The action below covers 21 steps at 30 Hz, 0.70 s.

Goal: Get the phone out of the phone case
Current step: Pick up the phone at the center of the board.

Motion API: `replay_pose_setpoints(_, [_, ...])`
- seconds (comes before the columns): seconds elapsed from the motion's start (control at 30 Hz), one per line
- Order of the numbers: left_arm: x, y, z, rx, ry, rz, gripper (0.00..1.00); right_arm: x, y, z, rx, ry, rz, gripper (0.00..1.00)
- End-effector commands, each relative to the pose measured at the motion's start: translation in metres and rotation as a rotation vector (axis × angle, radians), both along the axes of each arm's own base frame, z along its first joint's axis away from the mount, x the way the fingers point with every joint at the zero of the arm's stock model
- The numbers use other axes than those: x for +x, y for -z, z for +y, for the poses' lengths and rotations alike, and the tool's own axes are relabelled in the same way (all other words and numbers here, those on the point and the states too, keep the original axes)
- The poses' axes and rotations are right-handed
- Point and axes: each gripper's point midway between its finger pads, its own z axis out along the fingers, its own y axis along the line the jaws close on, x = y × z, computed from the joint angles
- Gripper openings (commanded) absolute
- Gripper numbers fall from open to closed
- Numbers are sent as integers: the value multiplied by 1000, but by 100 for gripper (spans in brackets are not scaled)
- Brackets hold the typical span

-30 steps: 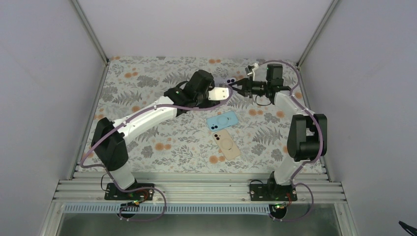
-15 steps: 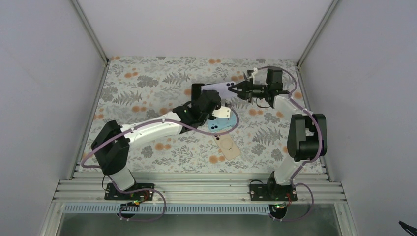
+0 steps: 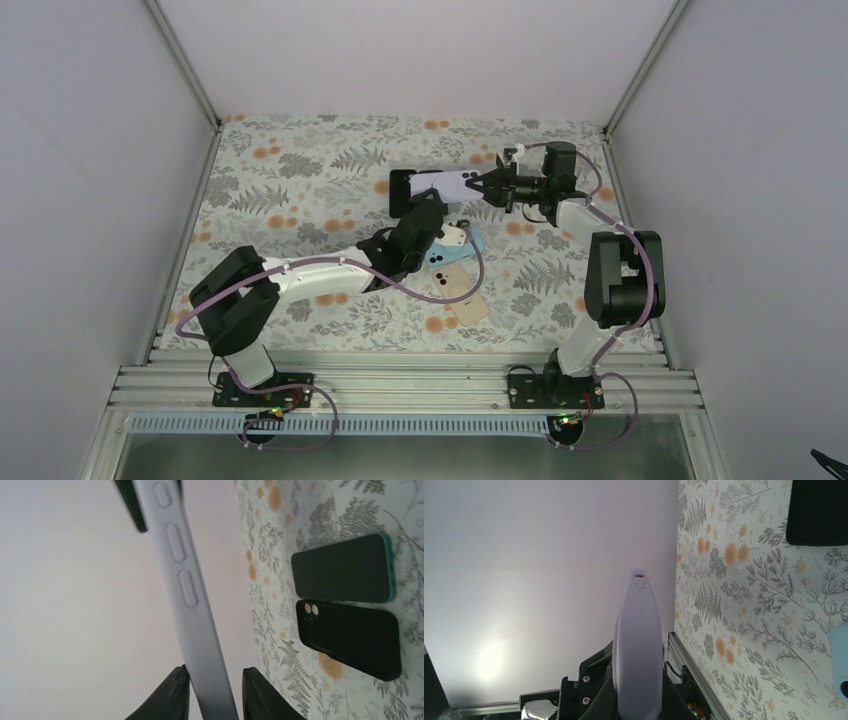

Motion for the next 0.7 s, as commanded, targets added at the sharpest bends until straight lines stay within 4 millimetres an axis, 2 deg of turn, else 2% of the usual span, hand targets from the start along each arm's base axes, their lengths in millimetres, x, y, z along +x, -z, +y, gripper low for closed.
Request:
replay_pose_setpoints(0.0, [6,-26,-2,-47,-22,-106,23,-12,-13,-1,39,-55,-23,4])
replay_pose_setpoints(0.17, [5,-21,0,-28,-20,-103,3,-11,-16,-1,38,-51,-25,4])
replay_pose_setpoints(0.3, [5,-19,2,-17,-27,-102,2,-8,-20,-1,41,-54,-24,10])
replay_pose_setpoints(0.4, [5,-22,2,-43,-40,-71,2,-2,-29,-6,37,-43,-69,38])
replay_pose_setpoints(0.6, [12,-43,2,-228,-97,145,2,11,-45,-28,-8,40,-169,80])
replay_pose_setpoints(0.67, [12,-47,2,-265,-95,191,2,16,-47,-36,-13,65,-185,88])
